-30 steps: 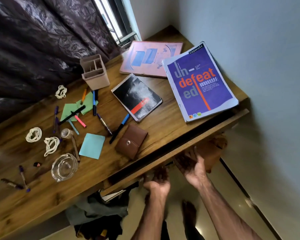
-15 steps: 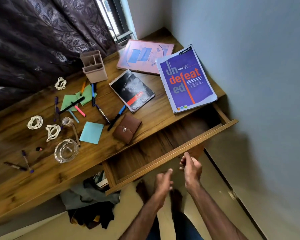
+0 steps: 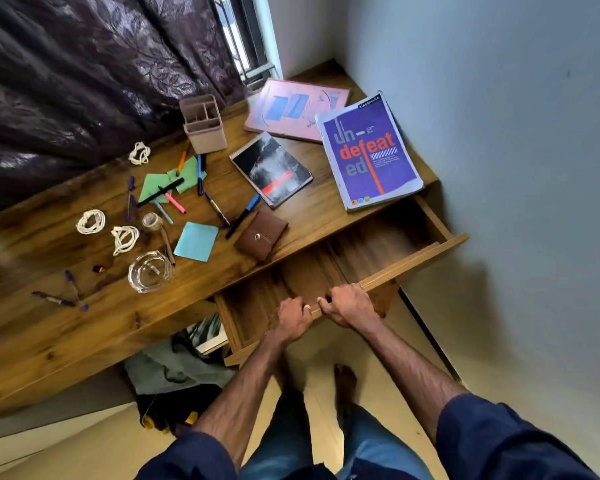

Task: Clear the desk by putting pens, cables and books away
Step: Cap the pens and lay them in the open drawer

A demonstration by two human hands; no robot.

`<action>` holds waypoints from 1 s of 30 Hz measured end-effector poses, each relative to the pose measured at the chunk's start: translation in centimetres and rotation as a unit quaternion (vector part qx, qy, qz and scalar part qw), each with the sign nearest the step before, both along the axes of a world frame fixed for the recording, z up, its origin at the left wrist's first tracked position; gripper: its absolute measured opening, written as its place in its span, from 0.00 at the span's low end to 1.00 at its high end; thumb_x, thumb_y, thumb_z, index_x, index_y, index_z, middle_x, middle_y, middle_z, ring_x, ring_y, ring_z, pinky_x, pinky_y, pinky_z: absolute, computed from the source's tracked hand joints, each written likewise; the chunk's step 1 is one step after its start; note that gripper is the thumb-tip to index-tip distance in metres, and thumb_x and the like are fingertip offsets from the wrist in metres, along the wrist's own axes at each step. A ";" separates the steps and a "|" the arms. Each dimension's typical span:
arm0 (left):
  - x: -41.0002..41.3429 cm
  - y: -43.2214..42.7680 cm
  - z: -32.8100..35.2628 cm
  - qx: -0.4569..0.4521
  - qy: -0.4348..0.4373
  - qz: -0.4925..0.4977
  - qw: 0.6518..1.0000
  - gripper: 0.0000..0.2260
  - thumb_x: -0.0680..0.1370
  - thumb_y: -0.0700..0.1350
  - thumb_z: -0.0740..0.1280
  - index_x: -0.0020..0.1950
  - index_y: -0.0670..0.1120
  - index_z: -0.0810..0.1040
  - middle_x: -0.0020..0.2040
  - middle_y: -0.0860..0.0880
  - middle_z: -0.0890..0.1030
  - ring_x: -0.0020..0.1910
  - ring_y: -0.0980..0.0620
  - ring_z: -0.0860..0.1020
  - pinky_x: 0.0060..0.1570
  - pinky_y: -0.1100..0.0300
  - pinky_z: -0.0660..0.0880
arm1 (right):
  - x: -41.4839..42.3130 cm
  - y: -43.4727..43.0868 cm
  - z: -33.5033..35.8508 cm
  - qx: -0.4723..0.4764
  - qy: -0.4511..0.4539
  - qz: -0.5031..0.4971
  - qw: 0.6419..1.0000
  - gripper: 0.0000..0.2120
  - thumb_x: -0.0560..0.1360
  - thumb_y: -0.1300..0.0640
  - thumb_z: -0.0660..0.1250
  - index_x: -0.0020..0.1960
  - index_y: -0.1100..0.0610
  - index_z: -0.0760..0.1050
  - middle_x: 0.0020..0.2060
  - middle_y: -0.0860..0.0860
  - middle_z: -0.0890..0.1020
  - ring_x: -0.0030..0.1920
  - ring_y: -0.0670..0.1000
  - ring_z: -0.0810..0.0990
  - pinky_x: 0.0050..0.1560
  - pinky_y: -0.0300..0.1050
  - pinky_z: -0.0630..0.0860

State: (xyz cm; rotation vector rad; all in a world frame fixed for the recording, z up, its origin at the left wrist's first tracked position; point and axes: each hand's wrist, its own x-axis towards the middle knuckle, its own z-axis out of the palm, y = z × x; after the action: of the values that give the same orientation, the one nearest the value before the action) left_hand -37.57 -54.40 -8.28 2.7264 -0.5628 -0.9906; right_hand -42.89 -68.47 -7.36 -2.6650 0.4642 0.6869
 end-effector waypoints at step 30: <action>-20.6 10.1 -0.5 -0.046 0.257 -0.126 0.957 0.09 0.81 0.49 0.63 0.51 0.46 0.80 0.49 0.46 0.83 0.48 0.49 0.81 0.46 0.55 0.80 | -25.6 13.5 0.6 -0.098 0.145 -0.137 0.975 0.31 0.84 0.43 0.48 0.79 0.63 0.57 0.80 0.59 0.58 0.81 0.58 0.51 0.81 0.59 0.48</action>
State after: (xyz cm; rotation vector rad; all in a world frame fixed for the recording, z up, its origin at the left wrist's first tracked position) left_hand -58.22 -44.33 -8.82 2.2128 -0.8344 -1.6154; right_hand -68.47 -54.96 -6.79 -2.6087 1.0063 0.9916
